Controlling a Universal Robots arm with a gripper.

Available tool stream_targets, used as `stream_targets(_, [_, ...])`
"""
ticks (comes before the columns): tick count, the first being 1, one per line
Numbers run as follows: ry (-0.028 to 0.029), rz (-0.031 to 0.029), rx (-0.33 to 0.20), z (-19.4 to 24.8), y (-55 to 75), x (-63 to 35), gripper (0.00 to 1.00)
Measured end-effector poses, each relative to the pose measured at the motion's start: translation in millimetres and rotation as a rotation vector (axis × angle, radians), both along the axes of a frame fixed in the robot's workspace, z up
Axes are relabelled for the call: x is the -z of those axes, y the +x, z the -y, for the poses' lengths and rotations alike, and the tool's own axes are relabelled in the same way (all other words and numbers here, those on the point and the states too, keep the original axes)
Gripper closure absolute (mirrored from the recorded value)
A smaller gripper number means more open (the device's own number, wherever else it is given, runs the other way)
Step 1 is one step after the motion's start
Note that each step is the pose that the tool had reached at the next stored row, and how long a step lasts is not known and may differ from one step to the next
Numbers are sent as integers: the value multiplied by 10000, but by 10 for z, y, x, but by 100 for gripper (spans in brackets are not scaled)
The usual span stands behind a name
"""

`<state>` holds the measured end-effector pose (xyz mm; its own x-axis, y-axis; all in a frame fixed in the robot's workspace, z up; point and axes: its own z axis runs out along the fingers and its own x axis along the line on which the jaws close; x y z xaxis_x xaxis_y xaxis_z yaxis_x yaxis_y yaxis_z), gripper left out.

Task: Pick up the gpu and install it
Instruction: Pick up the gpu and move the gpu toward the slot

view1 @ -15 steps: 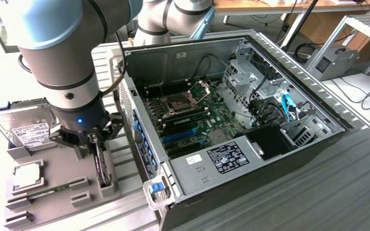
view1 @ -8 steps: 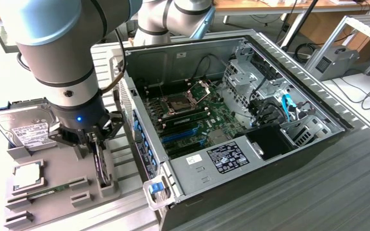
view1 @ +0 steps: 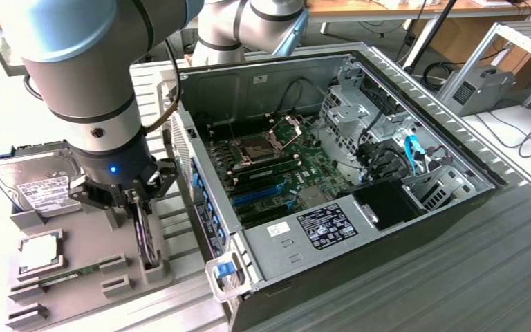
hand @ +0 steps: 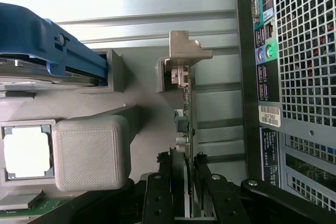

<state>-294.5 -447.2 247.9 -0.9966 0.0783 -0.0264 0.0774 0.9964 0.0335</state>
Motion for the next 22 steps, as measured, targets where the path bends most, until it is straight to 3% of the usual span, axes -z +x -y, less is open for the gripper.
stream_targets(22, [-5, -1, 0, -10, 0, -36, 71])
